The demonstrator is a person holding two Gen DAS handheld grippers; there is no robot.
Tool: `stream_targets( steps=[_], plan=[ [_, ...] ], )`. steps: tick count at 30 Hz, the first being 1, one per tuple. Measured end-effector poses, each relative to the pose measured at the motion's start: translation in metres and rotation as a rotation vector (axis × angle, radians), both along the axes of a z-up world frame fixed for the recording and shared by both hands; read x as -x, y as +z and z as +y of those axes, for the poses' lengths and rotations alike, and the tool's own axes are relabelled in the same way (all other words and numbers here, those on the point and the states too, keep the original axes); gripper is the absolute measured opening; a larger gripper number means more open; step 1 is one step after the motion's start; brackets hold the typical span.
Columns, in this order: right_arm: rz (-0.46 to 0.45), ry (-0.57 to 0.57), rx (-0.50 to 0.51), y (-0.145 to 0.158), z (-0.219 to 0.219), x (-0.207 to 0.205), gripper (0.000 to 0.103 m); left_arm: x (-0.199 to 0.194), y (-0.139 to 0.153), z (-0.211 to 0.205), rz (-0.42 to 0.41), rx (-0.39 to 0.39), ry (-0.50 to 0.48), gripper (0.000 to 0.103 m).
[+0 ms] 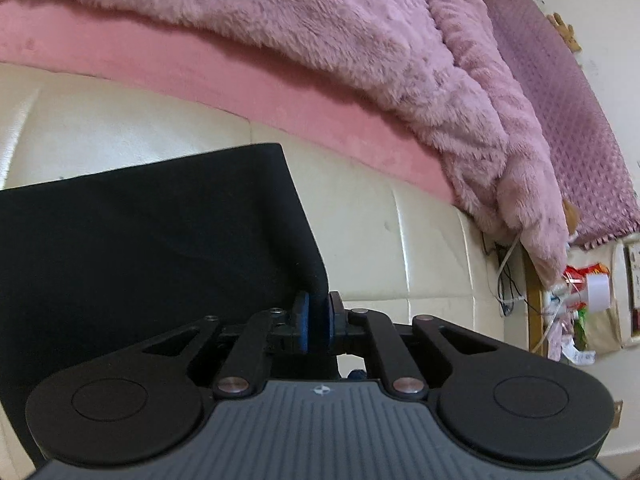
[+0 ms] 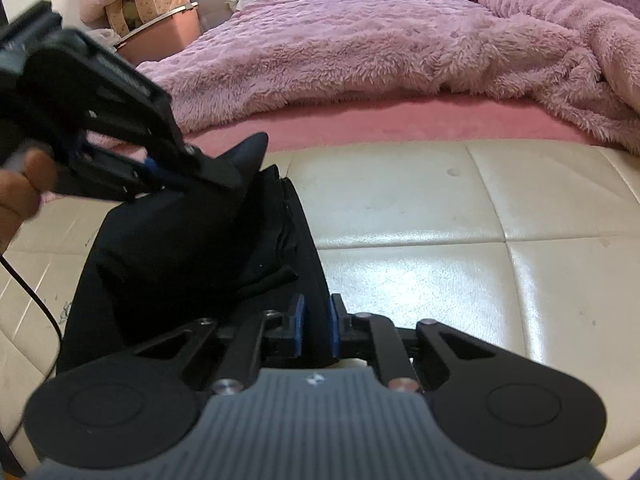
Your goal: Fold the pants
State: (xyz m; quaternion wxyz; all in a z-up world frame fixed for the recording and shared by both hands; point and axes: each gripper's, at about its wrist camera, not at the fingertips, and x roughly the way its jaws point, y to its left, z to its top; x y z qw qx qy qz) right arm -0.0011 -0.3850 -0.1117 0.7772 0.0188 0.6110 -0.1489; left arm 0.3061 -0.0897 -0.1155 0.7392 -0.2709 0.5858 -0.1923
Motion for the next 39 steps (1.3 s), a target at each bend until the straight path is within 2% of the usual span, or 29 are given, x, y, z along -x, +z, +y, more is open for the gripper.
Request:
stream_targets(
  steps=[3,6,9,14,17,22,24,25,28,35,37,39],
  plan=[
    [-0.012,-0.017,0.002,0.006,0.000,-0.001,0.012,0.000,0.005,0.001,-0.022,0.034,0.000,0.013],
    [-0.024,-0.029,-0.003,0.012,0.001,-0.003,0.012,0.005,0.017,0.005,-0.063,0.016,-0.015,0.013],
    [-0.039,-0.050,-0.002,0.019,0.000,-0.004,0.013,0.015,0.030,0.017,-0.117,-0.035,-0.028,0.013],
    [-0.088,-0.112,-0.091,0.032,-0.004,0.002,0.028,0.047,0.041,0.053,-0.202,-0.161,-0.009,0.013],
    [-0.100,-0.154,-0.147,0.032,-0.008,0.009,0.030,0.068,0.033,0.081,-0.190,-0.187,0.029,0.013],
    [-0.084,-0.204,-0.207,0.021,-0.010,0.016,0.032,0.096,0.009,0.120,-0.117,-0.172,0.099,0.013],
    [-0.069,-0.217,-0.227,0.015,-0.010,0.017,0.028,0.105,0.003,0.128,-0.103,-0.160,0.115,0.013],
    [-0.065,-0.217,-0.222,0.015,-0.008,0.017,0.014,0.107,0.002,0.131,-0.101,-0.153,0.121,0.013],
    [-0.068,-0.162,-0.184,0.023,0.006,0.006,0.005,0.111,0.001,0.136,-0.105,-0.142,0.132,0.013],
    [-0.125,0.022,-0.139,0.076,0.042,-0.044,0.004,0.110,0.007,0.132,-0.144,-0.166,0.112,0.013],
    [-0.100,0.050,-0.092,0.079,0.043,-0.050,0.004,0.109,0.005,0.130,-0.146,-0.171,0.106,0.013],
    [-0.019,0.025,-0.034,0.063,0.032,-0.046,0.004,0.107,0.002,0.127,-0.145,-0.169,0.101,0.013]
  ],
)
